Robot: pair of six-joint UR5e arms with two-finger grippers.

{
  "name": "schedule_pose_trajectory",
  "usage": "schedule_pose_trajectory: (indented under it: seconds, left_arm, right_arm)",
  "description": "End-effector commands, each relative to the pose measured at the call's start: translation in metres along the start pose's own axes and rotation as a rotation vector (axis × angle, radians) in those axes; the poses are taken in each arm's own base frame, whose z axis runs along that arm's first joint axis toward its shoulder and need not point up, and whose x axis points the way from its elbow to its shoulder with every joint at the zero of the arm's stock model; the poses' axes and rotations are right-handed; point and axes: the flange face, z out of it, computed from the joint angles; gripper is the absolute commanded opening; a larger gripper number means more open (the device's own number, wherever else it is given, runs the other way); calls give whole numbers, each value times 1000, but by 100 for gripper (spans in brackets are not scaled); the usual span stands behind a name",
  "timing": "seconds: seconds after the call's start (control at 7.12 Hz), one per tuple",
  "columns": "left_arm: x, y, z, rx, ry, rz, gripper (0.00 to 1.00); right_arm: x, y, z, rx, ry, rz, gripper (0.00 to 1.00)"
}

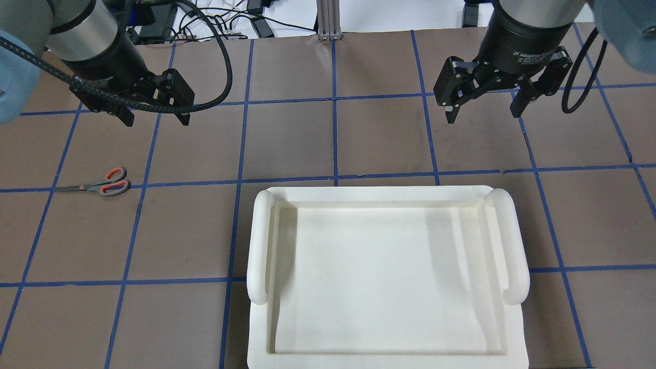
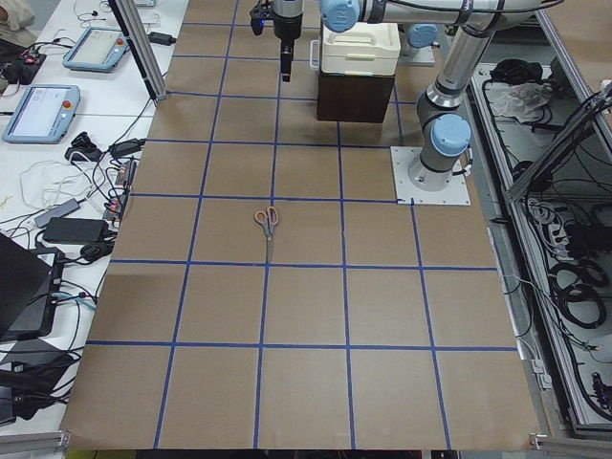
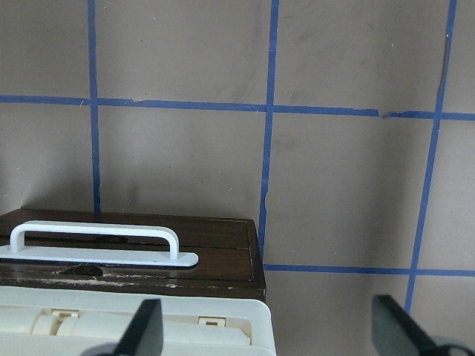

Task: Place scissors in drawer with both arms

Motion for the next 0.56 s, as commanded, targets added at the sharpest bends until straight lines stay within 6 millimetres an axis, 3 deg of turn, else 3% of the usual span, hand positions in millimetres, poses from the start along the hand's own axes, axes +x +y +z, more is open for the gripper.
schedule_pose_trajectory:
  seconds: [0.0,0.42]
  left_arm:
    - [0,2,-1,1,0,6,95]
    - [0,-1,3,-6,2,-2,95]
  right_arm:
    - [2,-2,2,-4,-6,3,100]
    - [-5,-3,5,-17,-47,8,100]
